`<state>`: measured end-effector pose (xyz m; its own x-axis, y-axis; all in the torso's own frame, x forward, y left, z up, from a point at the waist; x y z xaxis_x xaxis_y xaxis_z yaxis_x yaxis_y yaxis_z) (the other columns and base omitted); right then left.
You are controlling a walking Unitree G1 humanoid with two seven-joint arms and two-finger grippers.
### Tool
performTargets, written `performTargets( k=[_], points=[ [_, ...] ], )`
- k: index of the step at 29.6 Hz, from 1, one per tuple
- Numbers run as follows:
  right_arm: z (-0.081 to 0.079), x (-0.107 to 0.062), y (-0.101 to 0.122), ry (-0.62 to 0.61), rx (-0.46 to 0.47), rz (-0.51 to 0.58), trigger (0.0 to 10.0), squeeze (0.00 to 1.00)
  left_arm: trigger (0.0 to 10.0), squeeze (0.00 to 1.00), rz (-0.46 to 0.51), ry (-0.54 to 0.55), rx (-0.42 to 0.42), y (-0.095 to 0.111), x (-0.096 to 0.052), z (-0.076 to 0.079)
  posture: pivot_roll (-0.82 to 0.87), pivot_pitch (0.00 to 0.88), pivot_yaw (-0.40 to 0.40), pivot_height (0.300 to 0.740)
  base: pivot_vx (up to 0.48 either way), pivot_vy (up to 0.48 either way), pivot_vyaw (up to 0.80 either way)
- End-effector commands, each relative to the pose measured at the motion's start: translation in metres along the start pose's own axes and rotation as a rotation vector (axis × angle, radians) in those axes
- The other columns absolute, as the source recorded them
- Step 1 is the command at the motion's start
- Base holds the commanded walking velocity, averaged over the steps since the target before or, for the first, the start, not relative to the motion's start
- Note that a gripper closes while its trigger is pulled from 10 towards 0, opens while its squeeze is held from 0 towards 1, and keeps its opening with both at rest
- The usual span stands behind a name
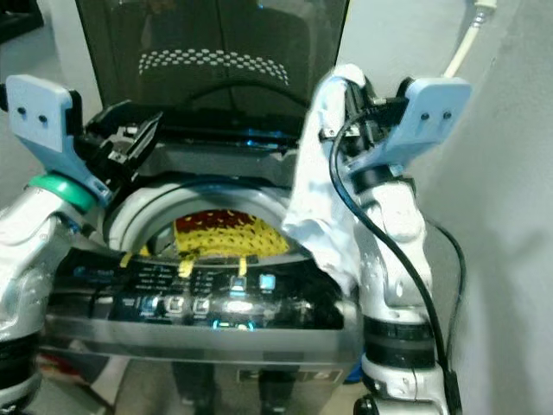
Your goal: Clothes washing
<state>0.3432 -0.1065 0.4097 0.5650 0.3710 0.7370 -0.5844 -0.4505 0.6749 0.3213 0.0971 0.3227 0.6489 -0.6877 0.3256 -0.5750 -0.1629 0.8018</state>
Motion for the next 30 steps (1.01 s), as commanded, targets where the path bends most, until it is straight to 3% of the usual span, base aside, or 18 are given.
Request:
performTargets(
  k=[1, 4, 5, 6, 13, 15, 17, 19, 20, 21, 22, 24, 25, 26, 27, 28, 29, 30],
  points=[
    [-0.021, 0.012, 0.013, 0.111, 0.039, 0.037, 10.0, 0.0, 10.0, 0.0, 0.034, -0.179, -0.067, 0.007, -0.001, 0.031, 0.05, 0.003, 0.047, 0.74, 0.0, 0.0, 0.0],
    [-0.024, 0.024, 0.021, 0.136, 0.059, 0.063, 10.0, 0.0, 10.0, 0.0, 0.058, -0.255, -0.123, 0.012, 0.0, 0.046, 0.04, 0.009, 0.045, 0.74, 0.0, 0.0, 0.0],
    [-0.029, 0.04, 0.035, 0.172, 0.089, 0.104, 10.0, 0.0, 10.0, 0.0, 0.086, -0.329, -0.186, 0.015, 0.003, 0.064, 0.04, 0.013, 0.043, 0.74, 0.0, 0.0, 0.0],
    [-0.044, 0.062, 0.067, 0.253, 0.161, 0.187, 10.0, 0.0, 10.0, 0.0, 0.114, -0.404, -0.285, 0.013, 0.015, 0.091, 0.03, 0.017, 0.042, 0.74, 0.0, 0.0, 0.0],
    [-0.065, 0.069, 0.099, 0.369, 0.28, 0.259, 10.0, 0.0, 10.0, 0.0, 0.112, -0.398, -0.303, -0.001, 0.042, 0.104, 0.02, 0.02, 0.042, 0.74, 0.0, 0.0, 0.0],
    [-0.066, 0.067, 0.104, 0.384, 0.274, 0.259, 10.0, 0.0, 10.0, 0.0, 0.113, -0.34, -0.232, -0.008, 0.068, 0.088, 0.01, 0.024, 0.05, 0.74, 0.0, 0.0, 0.0],
    [-0.051, 0.063, 0.095, 0.324, 0.243, 0.226, 10.0, 0.0, 10.0, 0.0, 0.07, -0.2, -0.107, -0.021, 0.084, 0.047, 0.0, 0.03, 0.061, 0.74, 0.0, 0.0, 0.0],
    [-0.035, 0.056, 0.08, 0.262, 0.189, 0.176, 10.0, 0.0, 10.0, 0.0, 0.023, -0.034, 0.027, -0.026, 0.084, -0.002, -0.02, 0.04, 0.084, 0.74, 0.0, 0.0, 0.0],
    [-0.035, 0.056, 0.08, 0.262, 0.189, 0.176, 10.0, 0.0, 10.0, 0.0, 0.023, -0.034, 0.027, -0.026, 0.084, -0.002, -0.02, 0.04, 0.084, 0.74, 0.0, 0.0, 0.0],
    [-0.025, 0.054, 0.067, 0.221, 0.138, 0.13, 10.0, 0.0, 10.0, 0.0, 0.02, 0.005, 0.064, -0.021, 0.081, -0.02, -0.02, 0.042, 0.088, 0.74, 0.0, 0.0, 0.0],
    [-0.025, 0.054, 0.067, 0.221, 0.138, 0.13, 10.0, 0.0, 10.0, 0.0, 0.02, 0.005, 0.064, -0.021, 0.081, -0.02, -0.02, 0.042, 0.088, 0.74, 0.0, 0.0, 0.0],
    [-0.001, 0.055, 0.02, 0.09, -0.011, -0.008, 10.0, 0.0, 10.0, 0.0, 0.023, 0.006, 0.148, -0.01, 0.068, -0.04, -0.02, 0.053, 0.101, 0.74, 0.0, 0.0, 0.0],
    [-0.001, 0.055, 0.02, 0.09, -0.011, -0.008, 10.0, 0.0, 10.0, 0.0, 0.023, 0.006, 0.148, -0.01, 0.068, -0.04, -0.02, 0.053, 0.101, 0.74, 0.0, 0.0, 0.0],
    [0.006, 0.055, 0.002, 0.052, -0.063, -0.059, 10.0, 0.0, 10.0, 0.0, 0.02, -0.007, 0.175, -0.009, 0.064, -0.044, -0.02, 0.053, 0.101, 0.74, 0.0, 0.0, 0.0],
    [0.007, 0.06, -0.017, 0.01, -0.095, -0.088, 10.0, 0.0, 10.0, 0.0, -0.018, 0.005, 0.193, -0.016, 0.056, -0.05, -0.01, 0.059, 0.097, 0.74, 0.0, 0.0, 0.0],
    [0.007, 0.06, -0.017, 0.01, -0.095, -0.088, 10.0, 0.0, 10.0, 0.0, -0.018, 0.005, 0.193, -0.016, 0.056, -0.05, -0.01, 0.059, 0.097, 0.74, 0.0, 0.0, 0.0],
    [-0.004, 0.074, -0.043, -0.024, -0.112, -0.121, 10.0, 0.0, 10.0, 0.0, -0.095, 0.042, 0.129, -0.039, 0.044, -0.061, 0.01, 0.061, 0.078, 0.74, 0.0, 0.0, 0.0],
    [-0.004, 0.074, -0.043, -0.024, -0.112, -0.121, 10.0, 0.0, 10.0, 0.0, -0.095, 0.042, 0.129, -0.039, 0.044, -0.061, 0.01, 0.061, 0.078, 0.74, 0.0, 0.0, 0.0]
  ],
)
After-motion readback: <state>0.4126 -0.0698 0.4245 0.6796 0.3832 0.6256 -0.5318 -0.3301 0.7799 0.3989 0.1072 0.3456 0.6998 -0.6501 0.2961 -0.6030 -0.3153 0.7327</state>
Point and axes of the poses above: a point about 5 cm out from each wrist's last joint towards the gripper, its own x axis pointing out of the wrist towards the gripper, its own y axis along the axis of the wrist's last joint, z = x × y, the point moved 6 cm from there along x, pointing out of the wrist towards the gripper, and after that the axes turned 13 degrees about x, right-handed, at the moved point
